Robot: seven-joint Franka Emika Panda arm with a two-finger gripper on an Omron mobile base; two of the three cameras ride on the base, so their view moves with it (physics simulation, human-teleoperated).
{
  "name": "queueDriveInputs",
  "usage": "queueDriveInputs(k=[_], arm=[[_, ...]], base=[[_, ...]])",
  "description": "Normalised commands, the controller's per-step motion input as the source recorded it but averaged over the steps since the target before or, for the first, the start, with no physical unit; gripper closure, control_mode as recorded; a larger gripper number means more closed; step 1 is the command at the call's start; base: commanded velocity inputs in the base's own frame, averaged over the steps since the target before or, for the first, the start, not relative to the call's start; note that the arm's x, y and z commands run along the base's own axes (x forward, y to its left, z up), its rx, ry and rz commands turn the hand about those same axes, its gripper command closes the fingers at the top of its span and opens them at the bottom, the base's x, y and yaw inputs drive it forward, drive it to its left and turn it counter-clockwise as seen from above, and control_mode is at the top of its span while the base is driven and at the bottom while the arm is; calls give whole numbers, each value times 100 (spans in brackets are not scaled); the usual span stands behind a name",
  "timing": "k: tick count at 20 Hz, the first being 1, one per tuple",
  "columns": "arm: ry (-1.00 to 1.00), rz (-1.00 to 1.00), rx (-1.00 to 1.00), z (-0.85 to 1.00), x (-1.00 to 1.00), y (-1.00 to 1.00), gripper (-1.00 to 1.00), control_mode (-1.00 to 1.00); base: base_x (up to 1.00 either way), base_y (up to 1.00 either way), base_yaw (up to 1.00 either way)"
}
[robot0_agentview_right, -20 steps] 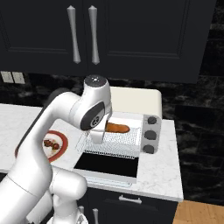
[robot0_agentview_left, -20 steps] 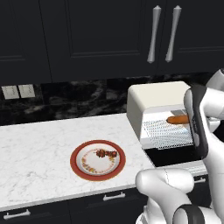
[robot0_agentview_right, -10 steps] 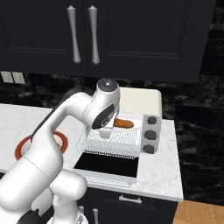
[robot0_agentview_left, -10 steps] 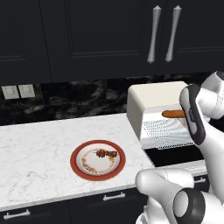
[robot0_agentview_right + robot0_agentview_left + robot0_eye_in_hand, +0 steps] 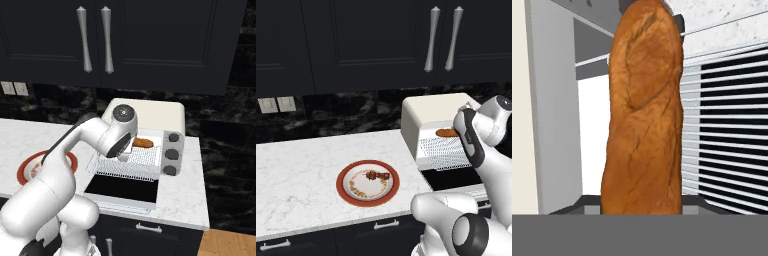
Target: Pick up the kebab skewer and baguette bread, and place them inside the toaster oven. Close the toaster oven door and start by setting the timer.
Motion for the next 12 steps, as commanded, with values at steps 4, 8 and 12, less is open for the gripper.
queueDriveInputs(k=[4, 8, 12], arm=[[0, 0, 0, -1, 23, -24, 100, -100], [2, 0, 0, -7, 21, -20, 100, -100], [3, 0, 0, -15, 24, 0, 100, -100]], base=[[0, 0, 0], [0, 0, 0], [0, 0, 0]])
